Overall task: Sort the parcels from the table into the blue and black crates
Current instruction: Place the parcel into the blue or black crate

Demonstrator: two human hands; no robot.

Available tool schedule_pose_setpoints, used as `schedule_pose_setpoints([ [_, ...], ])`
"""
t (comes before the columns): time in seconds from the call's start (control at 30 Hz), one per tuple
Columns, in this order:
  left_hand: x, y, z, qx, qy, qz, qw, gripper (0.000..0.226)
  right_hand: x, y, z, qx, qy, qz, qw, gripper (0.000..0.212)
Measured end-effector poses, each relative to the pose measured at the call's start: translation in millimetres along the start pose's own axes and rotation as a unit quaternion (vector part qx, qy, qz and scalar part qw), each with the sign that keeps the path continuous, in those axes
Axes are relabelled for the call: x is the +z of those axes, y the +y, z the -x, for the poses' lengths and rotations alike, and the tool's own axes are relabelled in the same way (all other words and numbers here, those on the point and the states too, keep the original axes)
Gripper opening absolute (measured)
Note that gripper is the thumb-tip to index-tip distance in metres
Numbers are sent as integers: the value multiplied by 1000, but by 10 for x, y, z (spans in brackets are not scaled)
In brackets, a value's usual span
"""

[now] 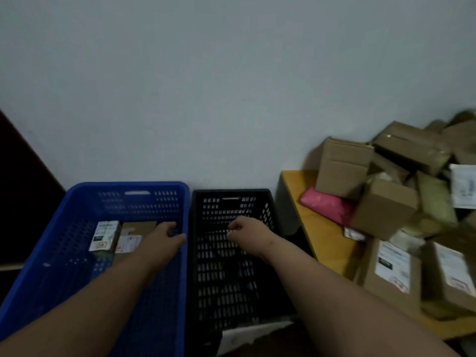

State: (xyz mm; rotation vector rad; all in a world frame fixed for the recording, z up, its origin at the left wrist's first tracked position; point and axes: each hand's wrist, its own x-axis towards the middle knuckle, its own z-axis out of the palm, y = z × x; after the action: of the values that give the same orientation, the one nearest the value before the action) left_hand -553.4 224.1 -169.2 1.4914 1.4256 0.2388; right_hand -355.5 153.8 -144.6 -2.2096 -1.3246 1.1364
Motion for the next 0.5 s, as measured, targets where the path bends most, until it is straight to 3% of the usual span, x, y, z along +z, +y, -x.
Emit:
schedule_pose_setpoints([
  [0.3,946,377,805,12,-42,-32,999,57,-520,1090,1095,35,84,12,996,32],
  [0.5,1839,754,1047,13,-102,-28,994,52,-1021,2016,1547,85,173,-31,981,6],
])
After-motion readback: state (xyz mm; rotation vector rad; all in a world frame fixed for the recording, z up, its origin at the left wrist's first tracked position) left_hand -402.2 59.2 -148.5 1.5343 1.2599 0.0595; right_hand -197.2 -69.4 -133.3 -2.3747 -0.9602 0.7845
